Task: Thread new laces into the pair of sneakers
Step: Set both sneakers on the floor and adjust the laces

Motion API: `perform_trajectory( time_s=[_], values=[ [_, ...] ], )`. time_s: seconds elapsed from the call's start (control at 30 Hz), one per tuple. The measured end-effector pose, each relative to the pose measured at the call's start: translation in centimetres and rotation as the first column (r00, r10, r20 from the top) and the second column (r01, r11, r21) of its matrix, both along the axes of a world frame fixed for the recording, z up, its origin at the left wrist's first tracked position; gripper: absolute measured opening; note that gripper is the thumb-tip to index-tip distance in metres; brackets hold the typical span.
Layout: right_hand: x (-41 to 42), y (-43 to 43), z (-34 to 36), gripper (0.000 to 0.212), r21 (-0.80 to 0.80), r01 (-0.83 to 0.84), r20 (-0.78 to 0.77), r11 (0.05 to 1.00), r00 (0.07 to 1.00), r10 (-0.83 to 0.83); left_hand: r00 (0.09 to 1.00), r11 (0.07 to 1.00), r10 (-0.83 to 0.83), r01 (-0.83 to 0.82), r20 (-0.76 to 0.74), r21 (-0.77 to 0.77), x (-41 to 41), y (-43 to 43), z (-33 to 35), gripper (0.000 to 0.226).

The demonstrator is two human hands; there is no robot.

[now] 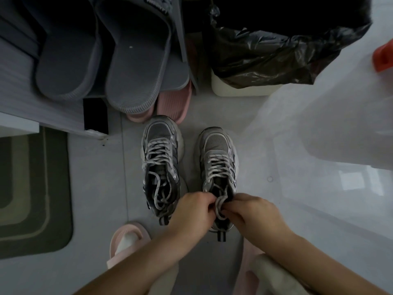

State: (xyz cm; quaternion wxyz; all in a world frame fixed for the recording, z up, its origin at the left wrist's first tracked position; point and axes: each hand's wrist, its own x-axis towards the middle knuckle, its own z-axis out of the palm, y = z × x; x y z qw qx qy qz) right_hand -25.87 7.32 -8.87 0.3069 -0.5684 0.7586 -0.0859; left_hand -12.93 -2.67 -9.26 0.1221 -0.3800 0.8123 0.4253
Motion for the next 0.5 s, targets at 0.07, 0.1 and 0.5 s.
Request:
perform_trajectory(
  time_s=[0.07, 0.1, 0.5],
  values=[
    [0.3, -0.3, 0.0, 0.032, 0.047, 0.015, -0.019, 0.999, 1.000, -0.014, 1.000, 0.990, 0.011, -0.013, 0.013, 0.141, 0.3, -0.2, 0.3, 0.021],
    [0.4, -0.6, 0.1, 0.035, 0.094, 0.017, -0.035, 0.995, 0.999, -0.014, 0.999, 0.970, 0.038, -0.041, 0.014, 0.241, 0.5, -0.3, 0.6, 0.025],
    [0.2, -0.5, 0.5, 0.023, -0.004, 0.154, 0.102, 0.988, 0.983, -0.152, 0.997, 1.000, 0.021, -0.019, 0.073, -0.021, -0.3, 0.1, 0.1, 0.018]
  ],
)
